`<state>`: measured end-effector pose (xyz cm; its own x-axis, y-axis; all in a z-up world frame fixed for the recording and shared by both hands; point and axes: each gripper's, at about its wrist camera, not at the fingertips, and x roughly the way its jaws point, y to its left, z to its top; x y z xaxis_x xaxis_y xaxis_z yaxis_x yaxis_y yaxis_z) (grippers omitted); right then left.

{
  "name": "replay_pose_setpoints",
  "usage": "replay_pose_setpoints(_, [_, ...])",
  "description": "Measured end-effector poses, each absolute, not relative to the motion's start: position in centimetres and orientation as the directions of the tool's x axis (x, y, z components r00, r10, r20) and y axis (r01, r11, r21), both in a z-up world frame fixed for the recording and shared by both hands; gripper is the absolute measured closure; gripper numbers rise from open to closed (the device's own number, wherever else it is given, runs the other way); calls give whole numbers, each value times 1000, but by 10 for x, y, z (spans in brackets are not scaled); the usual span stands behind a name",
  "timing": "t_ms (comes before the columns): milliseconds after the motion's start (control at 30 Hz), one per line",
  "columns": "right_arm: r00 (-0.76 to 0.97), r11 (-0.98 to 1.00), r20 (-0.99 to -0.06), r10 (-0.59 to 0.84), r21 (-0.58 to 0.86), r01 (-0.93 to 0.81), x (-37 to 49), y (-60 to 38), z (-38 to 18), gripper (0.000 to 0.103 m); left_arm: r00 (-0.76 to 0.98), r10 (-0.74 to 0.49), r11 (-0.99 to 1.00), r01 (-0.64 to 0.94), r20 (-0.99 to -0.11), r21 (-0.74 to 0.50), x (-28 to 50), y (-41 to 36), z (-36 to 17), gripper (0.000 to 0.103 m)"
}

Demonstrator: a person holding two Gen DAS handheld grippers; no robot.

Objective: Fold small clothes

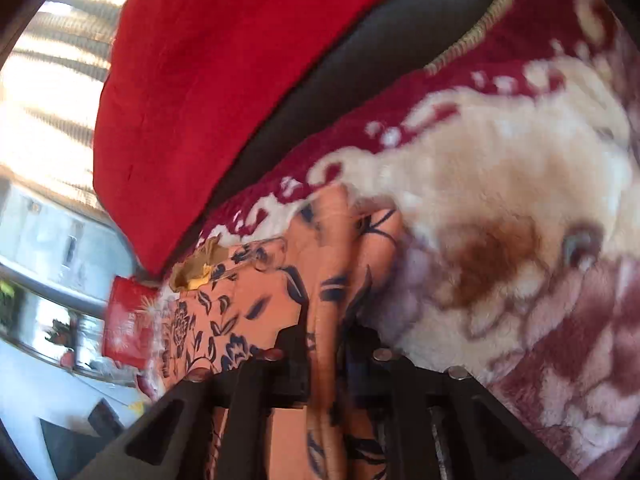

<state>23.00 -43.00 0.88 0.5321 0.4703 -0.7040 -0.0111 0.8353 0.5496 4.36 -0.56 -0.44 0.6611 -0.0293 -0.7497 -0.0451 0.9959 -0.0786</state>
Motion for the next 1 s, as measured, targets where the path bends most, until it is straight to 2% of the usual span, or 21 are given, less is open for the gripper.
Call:
replay_pose_setpoints(67, [622,898,-689,373,437,-53,211,-416,38,93,666,-36,996,-35,-746,-79,44,-6,-6,22])
replay_pose_setpoints(133, [630,934,-724,282,357,-8,216,-415,32,93,669,-34,996,-36,-742,-79,46,-6,-8,21])
replay_pose_setpoints(200, [561,912,-780,278,398,102,231,-432,-7,90,667,-25,997,-37,-745,-66,45,-8,-8,21])
replay_pose_setpoints(233, [583,887,-751,308,449,110,231,-440,-15,87,662,-26,997,-33,-749,-64,46,-8,-6,21])
replay_pose_setpoints(267, [608,854,-719,336,505,127,226,-446,-16,80,657,-33,997,-29,-753,-70,45,-6,-5,21])
replay_pose_setpoints(300, [615,838,-713,336,525,150,222,-449,-15,79,652,-43,997,-26,-757,-79,46,-4,-5,21])
replay_pose_setpoints(400, [638,865,-725,258,468,182,205,-446,2,75,643,-72,993,-23,-763,-114,42,4,1,21])
replay_pose_setpoints(500, [682,889,-698,219,430,154,174,-434,31,73,663,-63,990,-51,-746,-129,25,17,11,21])
replay_pose_setpoints(533, [692,895,-688,219,424,138,161,-423,43,56,667,-62,990,-55,-742,-132,21,21,13,21])
replay_pose_setpoints(567, [702,897,-675,228,425,117,151,-415,48,22,672,-56,989,-64,-739,-133,14,27,15,21])
replay_pose_setpoints(600, [714,901,-658,240,426,89,138,-404,54,12,673,-48,989,-73,-738,-131,9,32,16,21])
replay_pose_setpoints(700, [729,906,-603,323,420,-53,109,-366,63,10,673,-23,986,-105,-739,-127,-5,50,17,21])
replay_pose_setpoints(833, [666,887,-613,425,431,-169,104,-328,46,10,654,5,978,-160,-757,-131,-17,78,13,21])
replay_pose_setpoints(967, [630,887,-667,398,456,-78,121,-334,4,11,644,25,969,-204,-764,-140,-24,99,11,21])
replay_pose_setpoints(1000, [632,874,-656,413,480,-73,122,-338,-2,11,642,29,967,-213,-766,-141,-26,104,11,21])
